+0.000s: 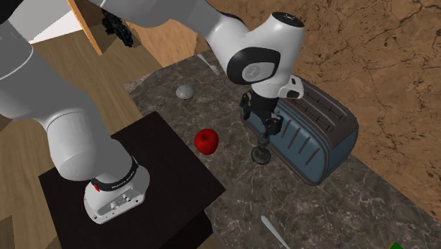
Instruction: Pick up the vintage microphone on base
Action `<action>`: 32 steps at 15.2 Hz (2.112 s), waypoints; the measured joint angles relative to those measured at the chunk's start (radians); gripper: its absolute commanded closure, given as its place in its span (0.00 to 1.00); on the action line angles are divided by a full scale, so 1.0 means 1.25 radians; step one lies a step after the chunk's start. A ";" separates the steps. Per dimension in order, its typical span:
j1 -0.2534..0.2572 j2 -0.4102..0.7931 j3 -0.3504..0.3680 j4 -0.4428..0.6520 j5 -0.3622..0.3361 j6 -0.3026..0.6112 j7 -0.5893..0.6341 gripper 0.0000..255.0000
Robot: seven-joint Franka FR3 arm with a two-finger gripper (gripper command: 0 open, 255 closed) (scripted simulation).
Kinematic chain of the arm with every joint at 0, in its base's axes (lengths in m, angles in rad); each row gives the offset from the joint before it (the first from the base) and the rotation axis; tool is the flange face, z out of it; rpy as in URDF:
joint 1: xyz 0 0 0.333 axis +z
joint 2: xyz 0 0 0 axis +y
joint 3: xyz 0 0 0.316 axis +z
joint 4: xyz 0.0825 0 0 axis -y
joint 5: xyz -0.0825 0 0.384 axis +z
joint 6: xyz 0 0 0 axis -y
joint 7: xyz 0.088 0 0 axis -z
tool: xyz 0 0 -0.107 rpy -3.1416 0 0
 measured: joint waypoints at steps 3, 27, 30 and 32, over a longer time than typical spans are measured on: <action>-0.005 0.091 -0.009 0.048 0.026 0.036 -0.032 0.00; -0.010 0.140 -0.011 0.046 0.043 0.085 -0.049 1.00; -0.010 0.114 -0.014 0.052 0.033 0.054 -0.046 1.00; -0.009 0.098 -0.014 0.057 0.027 0.033 -0.041 1.00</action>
